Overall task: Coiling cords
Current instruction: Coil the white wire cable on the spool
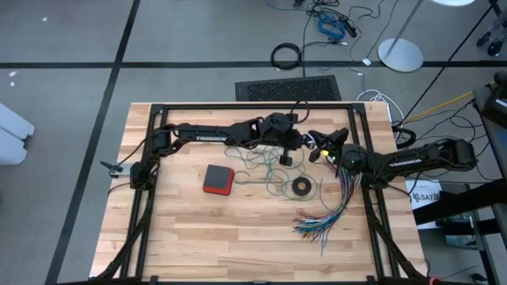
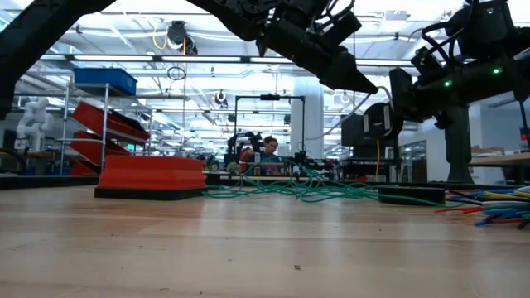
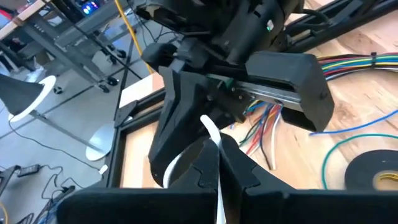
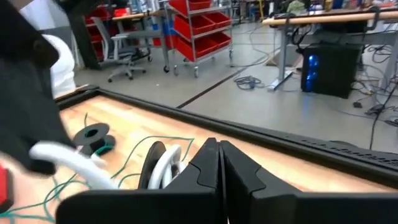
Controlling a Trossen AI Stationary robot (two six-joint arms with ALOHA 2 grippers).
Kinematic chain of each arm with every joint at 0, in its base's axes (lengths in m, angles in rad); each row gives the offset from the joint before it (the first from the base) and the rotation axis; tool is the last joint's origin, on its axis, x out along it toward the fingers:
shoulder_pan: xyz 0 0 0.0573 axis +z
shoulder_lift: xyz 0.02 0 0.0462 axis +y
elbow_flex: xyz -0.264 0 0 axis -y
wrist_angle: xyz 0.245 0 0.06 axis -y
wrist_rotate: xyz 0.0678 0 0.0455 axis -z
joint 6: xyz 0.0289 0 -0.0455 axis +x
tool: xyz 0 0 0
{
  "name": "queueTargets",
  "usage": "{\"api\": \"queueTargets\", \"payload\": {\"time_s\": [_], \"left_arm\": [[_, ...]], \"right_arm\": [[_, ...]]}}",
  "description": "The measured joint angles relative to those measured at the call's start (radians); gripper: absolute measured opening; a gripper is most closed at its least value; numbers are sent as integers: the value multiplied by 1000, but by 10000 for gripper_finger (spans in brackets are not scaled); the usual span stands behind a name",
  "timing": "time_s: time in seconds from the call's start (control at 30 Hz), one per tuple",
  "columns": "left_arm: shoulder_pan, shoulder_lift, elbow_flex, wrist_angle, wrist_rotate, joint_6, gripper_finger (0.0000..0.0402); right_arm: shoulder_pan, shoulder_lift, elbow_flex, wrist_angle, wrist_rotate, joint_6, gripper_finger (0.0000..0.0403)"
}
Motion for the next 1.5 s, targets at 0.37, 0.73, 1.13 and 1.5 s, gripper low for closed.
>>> {"api": "queueTargets", "payload": {"time_s": [0.37, 0.73, 1.13, 1.5], "left_arm": [[54, 0, 0, -61, 0, 1, 0], [87, -2, 0, -78, 110, -2, 0], [161, -5, -63, 81, 408, -203, 3], [158, -2, -180, 343, 427, -338, 17]], "right_arm": [[60, 0, 0, 19, -46, -37, 0], [61, 0, 0, 160, -155, -100, 0], [57, 0, -1, 359, -123, -204, 0], [51, 1, -1, 458, -70, -295, 0]]}}
